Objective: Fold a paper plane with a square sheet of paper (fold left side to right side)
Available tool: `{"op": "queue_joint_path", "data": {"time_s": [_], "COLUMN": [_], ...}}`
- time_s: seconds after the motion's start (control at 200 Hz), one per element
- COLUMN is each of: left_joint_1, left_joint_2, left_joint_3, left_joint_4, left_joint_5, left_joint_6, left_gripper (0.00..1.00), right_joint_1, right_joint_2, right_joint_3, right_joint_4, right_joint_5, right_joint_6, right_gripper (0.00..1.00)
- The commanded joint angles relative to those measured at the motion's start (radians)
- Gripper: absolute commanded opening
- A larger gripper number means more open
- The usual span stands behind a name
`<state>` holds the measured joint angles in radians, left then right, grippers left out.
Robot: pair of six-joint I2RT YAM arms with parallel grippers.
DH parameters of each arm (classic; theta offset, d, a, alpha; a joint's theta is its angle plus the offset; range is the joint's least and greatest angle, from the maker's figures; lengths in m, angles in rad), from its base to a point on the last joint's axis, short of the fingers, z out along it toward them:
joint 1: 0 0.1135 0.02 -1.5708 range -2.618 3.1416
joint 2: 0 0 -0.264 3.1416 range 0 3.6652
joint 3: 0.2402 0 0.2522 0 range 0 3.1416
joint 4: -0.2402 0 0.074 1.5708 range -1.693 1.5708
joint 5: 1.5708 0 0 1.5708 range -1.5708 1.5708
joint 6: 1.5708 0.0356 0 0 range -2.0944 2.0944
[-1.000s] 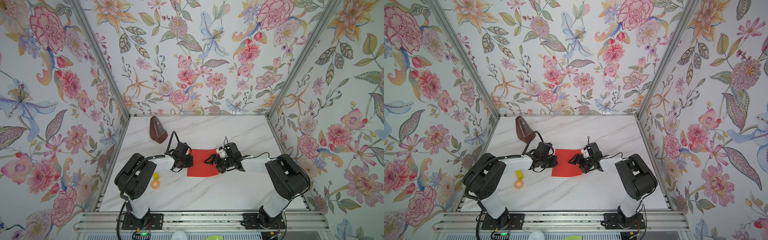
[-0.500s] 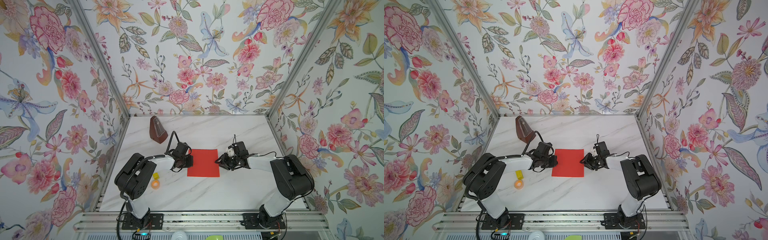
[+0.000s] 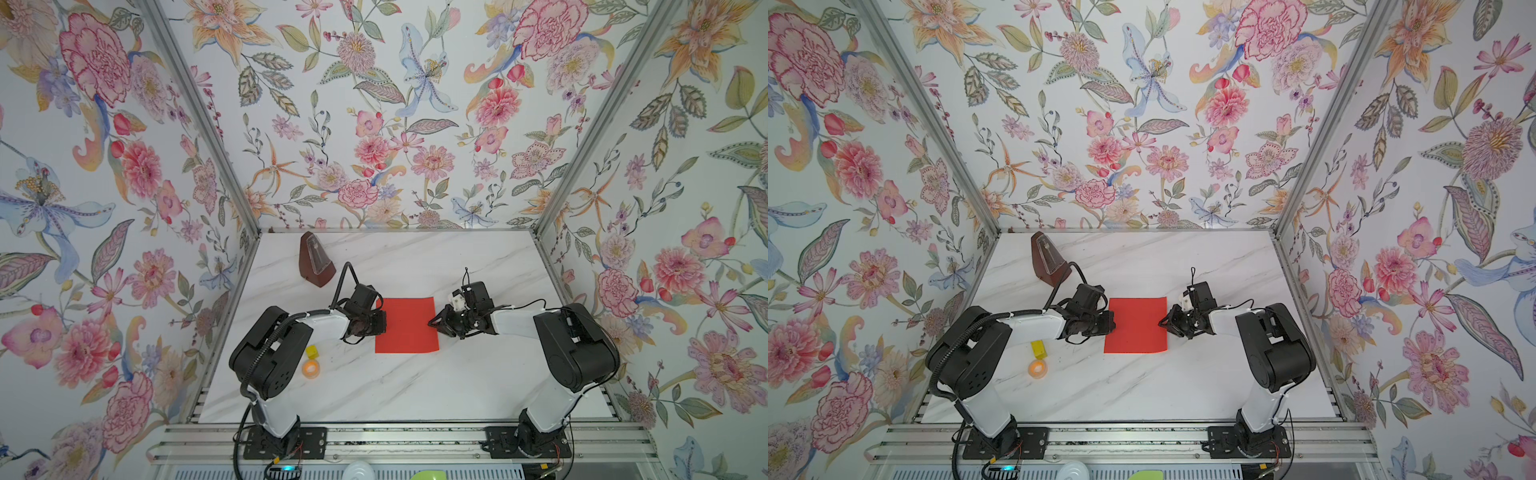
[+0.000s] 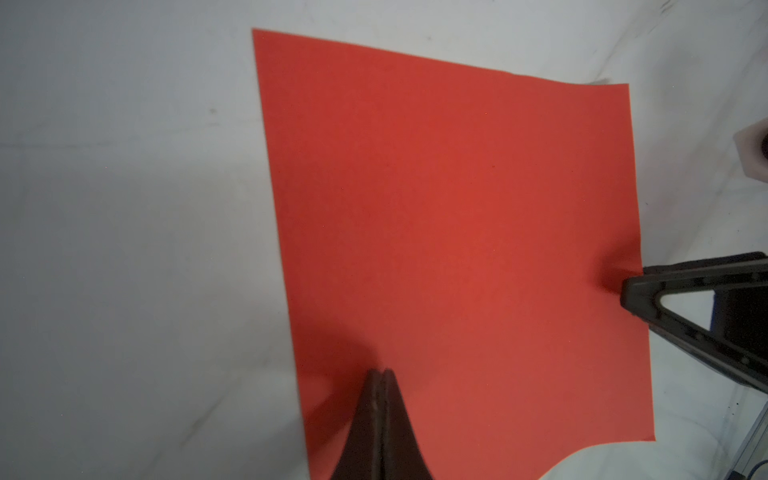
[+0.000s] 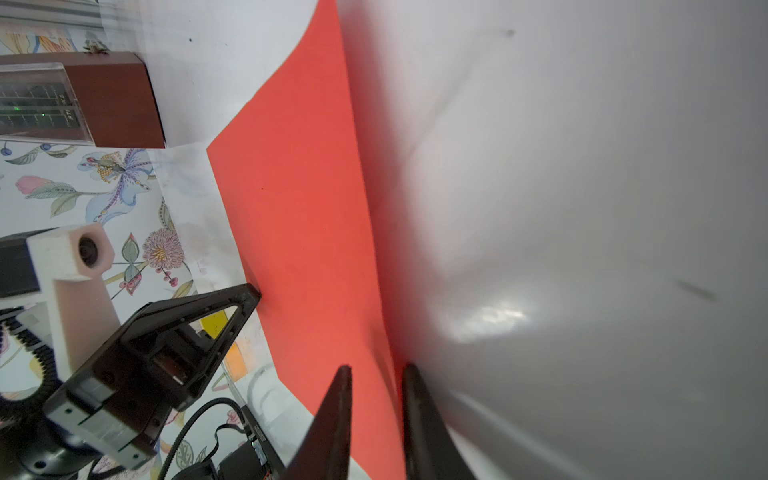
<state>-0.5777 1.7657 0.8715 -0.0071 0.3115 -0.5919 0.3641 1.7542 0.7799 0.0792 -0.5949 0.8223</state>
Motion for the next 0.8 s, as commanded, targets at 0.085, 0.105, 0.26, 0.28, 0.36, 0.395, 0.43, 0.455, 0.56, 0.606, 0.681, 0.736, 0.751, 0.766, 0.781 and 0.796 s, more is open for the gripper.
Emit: {"op": "queue_joint_path", "data": {"time_s": [0.085, 0.105, 0.26, 0.28, 0.36, 0.395, 0.43, 0.455, 0.56, 0.606, 0.681, 0.736, 0.751, 0.766, 0.781, 0.796], "left_joint_1": [0.007, 0.008, 0.008, 0.009, 0.009, 0.010, 0.010, 0.013, 0.015, 0.014, 0.016, 0.018, 0.018, 0.018, 0.019, 0.020], "left_joint_2": [0.008, 0.008, -0.001, -0.004, -0.034, -0.054, -0.077, -0.096, -0.194, -0.270, -0.362, -0.426, -0.444, -0.462, -0.479, -0.496], "left_joint_3": [-0.002, -0.002, 0.001, 0.001, -0.004, -0.007, -0.011, -0.013, -0.042, -0.064, -0.102, -0.131, -0.140, -0.149, -0.158, -0.166], "left_joint_4": [-0.101, -0.100, -0.100, -0.099, -0.086, -0.079, -0.070, -0.063, -0.004, 0.028, 0.079, 0.118, 0.129, 0.141, 0.151, 0.166], "left_joint_5": [-0.009, -0.008, -0.008, -0.009, -0.012, -0.019, -0.027, -0.032, -0.063, -0.082, -0.119, -0.151, -0.158, -0.163, -0.169, -0.174], "left_joint_6": [0.010, 0.011, 0.015, 0.015, 0.015, 0.015, 0.017, 0.019, 0.040, 0.052, 0.077, 0.101, 0.106, 0.113, 0.119, 0.124], "left_gripper": [0.00, 0.00, 0.00, 0.00, 0.00, 0.00, 0.00, 0.02, 0.16, 0.21, 0.29, 0.35, 0.37, 0.38, 0.39, 0.40], "right_joint_1": [-0.010, -0.010, -0.010, -0.008, -0.005, -0.002, 0.002, 0.006, 0.037, 0.057, 0.096, 0.120, 0.126, 0.131, 0.137, 0.143], "right_joint_2": [0.010, 0.009, 0.004, 0.002, -0.023, -0.038, -0.054, -0.065, -0.121, -0.147, -0.187, -0.212, -0.220, -0.228, -0.237, -0.244], "right_joint_3": [0.023, 0.023, 0.032, 0.034, 0.039, 0.044, 0.055, 0.070, 0.148, 0.181, 0.250, 0.299, 0.313, 0.325, 0.335, 0.343], "right_joint_4": [-0.017, -0.021, -0.045, -0.049, -0.067, -0.078, -0.104, -0.134, -0.280, -0.333, -0.424, -0.479, -0.491, -0.503, -0.510, -0.519], "right_joint_5": [0.002, 0.005, 0.021, 0.023, 0.036, 0.044, 0.063, 0.088, 0.212, 0.266, 0.352, 0.400, 0.417, 0.433, 0.449, 0.468], "right_joint_6": [-0.029, -0.032, -0.049, -0.051, -0.073, -0.088, -0.109, -0.127, -0.254, -0.313, -0.435, -0.518, -0.532, -0.556, -0.576, -0.592], "right_gripper": [0.17, 0.16, 0.05, 0.03, 0.00, 0.00, 0.00, 0.00, 0.00, 0.00, 0.00, 0.00, 0.00, 0.00, 0.00, 0.00]}}
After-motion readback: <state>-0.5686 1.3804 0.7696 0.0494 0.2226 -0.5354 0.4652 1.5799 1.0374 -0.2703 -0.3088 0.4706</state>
